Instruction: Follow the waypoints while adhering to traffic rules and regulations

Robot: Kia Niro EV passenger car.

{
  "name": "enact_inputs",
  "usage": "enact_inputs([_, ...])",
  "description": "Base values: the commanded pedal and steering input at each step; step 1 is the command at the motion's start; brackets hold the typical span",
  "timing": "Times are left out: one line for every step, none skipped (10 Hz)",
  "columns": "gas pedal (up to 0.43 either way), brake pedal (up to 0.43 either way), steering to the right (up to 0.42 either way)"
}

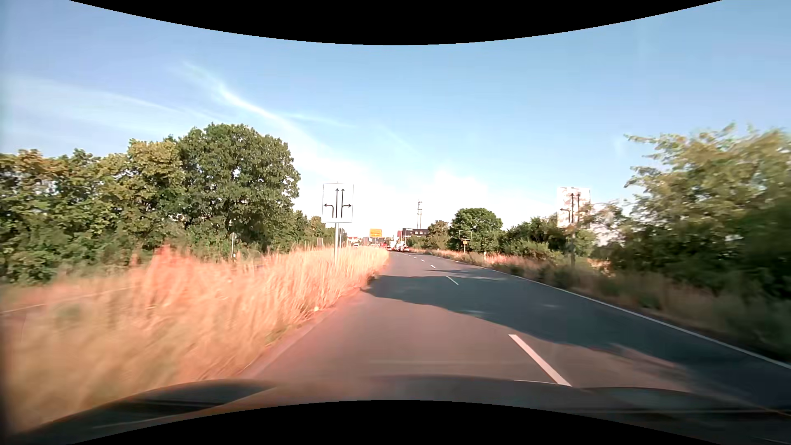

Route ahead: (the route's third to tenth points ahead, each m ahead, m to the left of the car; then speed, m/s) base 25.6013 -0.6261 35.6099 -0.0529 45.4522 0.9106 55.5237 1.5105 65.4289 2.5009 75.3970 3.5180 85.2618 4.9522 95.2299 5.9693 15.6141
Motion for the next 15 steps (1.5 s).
enact_inputs([0.000,0.000,-0.009])
enact_inputs([0.000,0.006,-0.009])
enact_inputs([0.000,0.024,-0.009])
enact_inputs([0.000,0.067,-0.009])
enact_inputs([0.000,0.098,-0.009])
enact_inputs([0.000,0.122,-0.009])
enact_inputs([0.000,0.140,-0.010])
enact_inputs([0.000,0.140,-0.010])
enact_inputs([0.000,0.146,-0.010])
enact_inputs([0.000,0.152,-0.010])
enact_inputs([0.000,0.159,-0.010])
enact_inputs([0.000,0.165,-0.011])
enact_inputs([0.000,0.177,-0.010])
enact_inputs([0.000,0.183,-0.010])
enact_inputs([0.000,0.201,-0.011])
